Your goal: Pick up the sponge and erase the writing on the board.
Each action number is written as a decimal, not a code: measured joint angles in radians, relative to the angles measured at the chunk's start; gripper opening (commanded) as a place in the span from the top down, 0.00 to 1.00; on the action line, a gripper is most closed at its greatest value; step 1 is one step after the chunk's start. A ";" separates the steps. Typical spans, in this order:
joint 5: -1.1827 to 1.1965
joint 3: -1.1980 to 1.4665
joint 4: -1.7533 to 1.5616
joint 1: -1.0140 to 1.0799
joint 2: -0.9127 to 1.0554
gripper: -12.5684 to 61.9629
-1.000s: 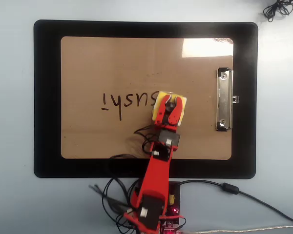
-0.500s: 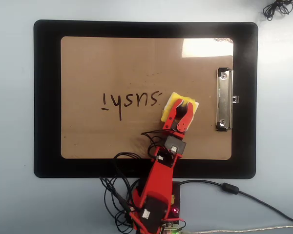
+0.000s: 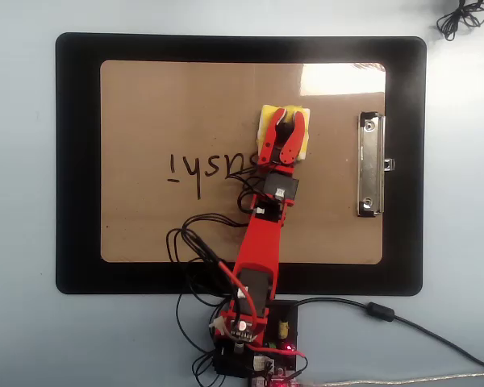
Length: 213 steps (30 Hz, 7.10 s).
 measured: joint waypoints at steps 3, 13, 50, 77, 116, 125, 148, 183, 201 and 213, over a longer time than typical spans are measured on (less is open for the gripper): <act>-0.005 0.290 -0.006 -0.006 0.201 0.94; -0.005 0.362 0.000 -0.051 0.345 0.94; -0.051 0.480 0.115 -0.172 0.454 0.94; -0.049 0.603 0.184 -0.310 0.640 0.94; -0.107 0.109 0.221 -0.420 0.224 0.94; -0.147 0.676 0.268 -0.552 0.762 0.94; -0.173 0.684 0.321 -0.506 0.818 0.94; -0.275 -0.052 0.336 -0.693 0.164 0.94; -0.278 0.172 0.330 -0.597 0.357 0.94; -0.279 0.181 0.325 -0.549 0.331 0.94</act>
